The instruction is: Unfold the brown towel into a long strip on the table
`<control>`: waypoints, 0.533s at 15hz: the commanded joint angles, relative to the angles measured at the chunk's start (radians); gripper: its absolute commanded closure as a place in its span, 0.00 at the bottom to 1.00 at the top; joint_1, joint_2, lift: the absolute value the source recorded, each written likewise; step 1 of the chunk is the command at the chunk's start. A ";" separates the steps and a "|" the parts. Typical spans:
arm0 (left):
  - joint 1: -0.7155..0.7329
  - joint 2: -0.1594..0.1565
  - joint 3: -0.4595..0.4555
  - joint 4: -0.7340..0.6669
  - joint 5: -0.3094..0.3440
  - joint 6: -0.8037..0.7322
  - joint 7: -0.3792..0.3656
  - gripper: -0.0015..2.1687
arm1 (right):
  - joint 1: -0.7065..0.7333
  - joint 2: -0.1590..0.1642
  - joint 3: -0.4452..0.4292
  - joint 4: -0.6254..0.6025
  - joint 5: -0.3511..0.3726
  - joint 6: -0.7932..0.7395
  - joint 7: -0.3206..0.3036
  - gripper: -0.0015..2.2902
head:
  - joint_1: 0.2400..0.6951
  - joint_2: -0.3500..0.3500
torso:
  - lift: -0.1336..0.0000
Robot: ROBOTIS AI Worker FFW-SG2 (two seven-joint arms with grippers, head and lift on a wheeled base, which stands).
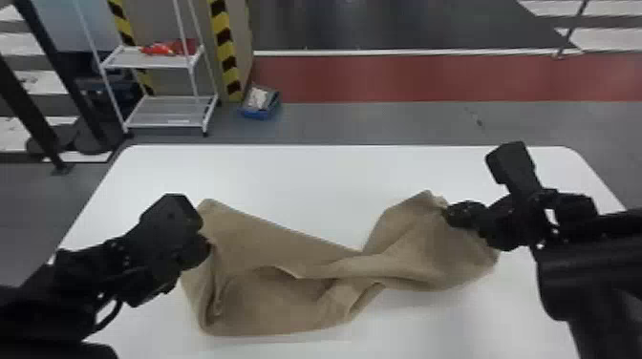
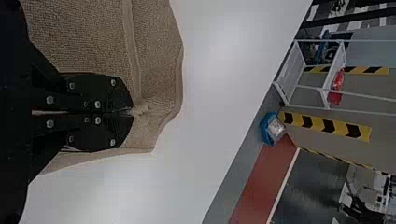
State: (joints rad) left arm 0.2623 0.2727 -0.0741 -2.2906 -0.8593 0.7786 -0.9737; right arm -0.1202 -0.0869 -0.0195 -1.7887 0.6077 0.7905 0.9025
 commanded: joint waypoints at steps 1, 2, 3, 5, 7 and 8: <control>0.003 0.003 0.002 0.002 0.002 0.000 0.001 0.91 | 0.039 -0.017 -0.027 -0.038 -0.020 -0.003 0.001 0.59 | 1.00 0.54 | 0.08; 0.003 0.003 0.002 0.000 0.000 0.000 0.000 0.91 | 0.050 -0.019 -0.034 -0.060 -0.028 -0.006 0.001 0.59 | 1.00 0.53 | 0.08; 0.003 0.003 0.002 0.000 0.000 0.000 -0.003 0.91 | 0.063 -0.024 -0.045 -0.078 -0.039 -0.006 0.003 0.59 | 1.00 0.53 | 0.08; 0.003 0.005 0.002 0.000 0.000 0.000 -0.003 0.91 | 0.079 -0.036 -0.051 -0.095 -0.025 0.000 0.001 0.57 | 1.00 0.51 | 0.08; 0.003 0.007 -0.001 0.003 0.000 0.000 -0.005 0.91 | 0.091 -0.043 -0.039 -0.094 -0.012 -0.003 0.001 0.56 | 1.00 0.49 | 0.08; 0.003 0.007 -0.004 0.006 0.000 0.000 -0.005 0.91 | 0.094 -0.043 -0.034 -0.090 -0.005 -0.003 0.003 0.46 | 1.00 0.49 | 0.08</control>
State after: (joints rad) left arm 0.2657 0.2788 -0.0749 -2.2881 -0.8590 0.7786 -0.9784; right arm -0.0322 -0.1285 -0.0610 -1.8823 0.5930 0.7879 0.9045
